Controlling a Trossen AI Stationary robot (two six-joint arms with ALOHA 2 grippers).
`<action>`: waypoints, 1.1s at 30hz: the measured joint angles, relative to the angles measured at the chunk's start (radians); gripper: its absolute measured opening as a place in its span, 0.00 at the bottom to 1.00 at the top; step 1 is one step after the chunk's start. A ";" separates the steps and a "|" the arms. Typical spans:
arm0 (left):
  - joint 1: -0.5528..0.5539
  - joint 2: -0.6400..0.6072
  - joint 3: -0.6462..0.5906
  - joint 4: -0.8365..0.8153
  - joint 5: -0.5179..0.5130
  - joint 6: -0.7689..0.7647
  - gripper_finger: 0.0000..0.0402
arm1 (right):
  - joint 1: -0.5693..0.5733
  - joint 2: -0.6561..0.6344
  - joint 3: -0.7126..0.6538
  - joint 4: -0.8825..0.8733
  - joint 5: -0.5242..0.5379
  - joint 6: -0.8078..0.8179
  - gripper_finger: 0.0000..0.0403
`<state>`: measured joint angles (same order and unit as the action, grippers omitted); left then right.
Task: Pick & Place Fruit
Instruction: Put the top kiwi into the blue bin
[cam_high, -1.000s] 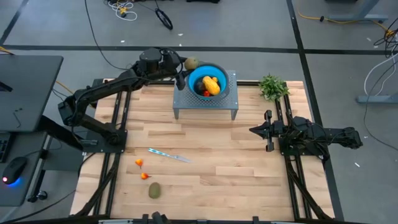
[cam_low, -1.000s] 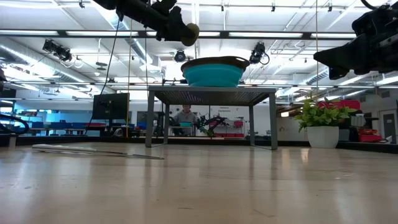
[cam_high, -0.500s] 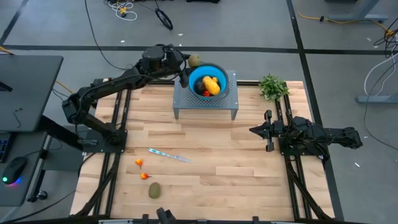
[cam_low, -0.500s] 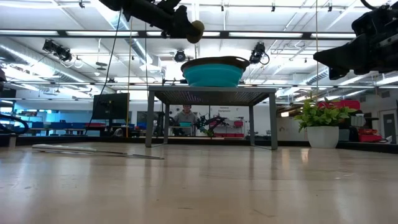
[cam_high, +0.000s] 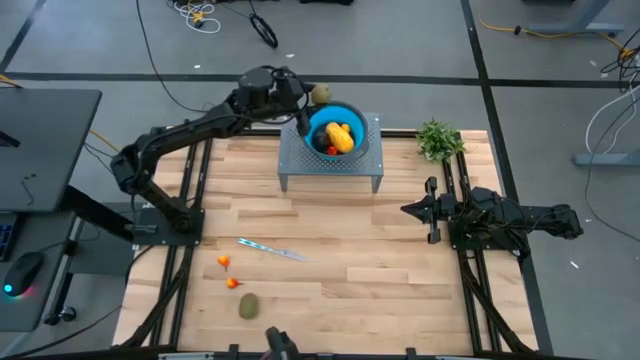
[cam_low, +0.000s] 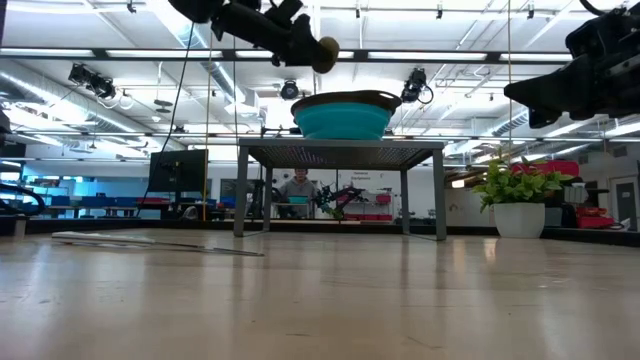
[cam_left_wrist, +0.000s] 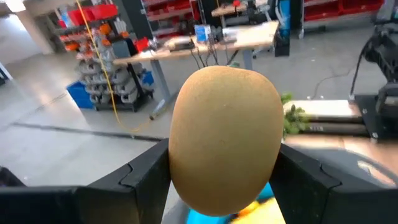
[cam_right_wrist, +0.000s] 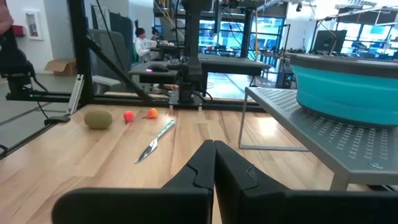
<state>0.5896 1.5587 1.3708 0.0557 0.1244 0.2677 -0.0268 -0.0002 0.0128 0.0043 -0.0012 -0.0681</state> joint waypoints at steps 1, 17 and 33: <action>0.000 0.008 0.000 -0.001 0.000 -0.001 0.61 | 0.000 0.000 0.000 0.000 0.000 0.000 0.02; 0.015 0.111 0.000 -0.061 -0.016 0.001 0.61 | 0.000 0.000 0.000 0.000 -0.001 0.000 0.02; 0.027 0.113 -0.001 -0.090 -0.026 0.006 0.61 | 0.000 0.000 0.000 0.000 -0.001 0.000 0.02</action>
<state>0.6170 1.6714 1.3693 -0.0338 0.0985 0.2741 -0.0265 -0.0002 0.0128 0.0040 -0.0017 -0.0681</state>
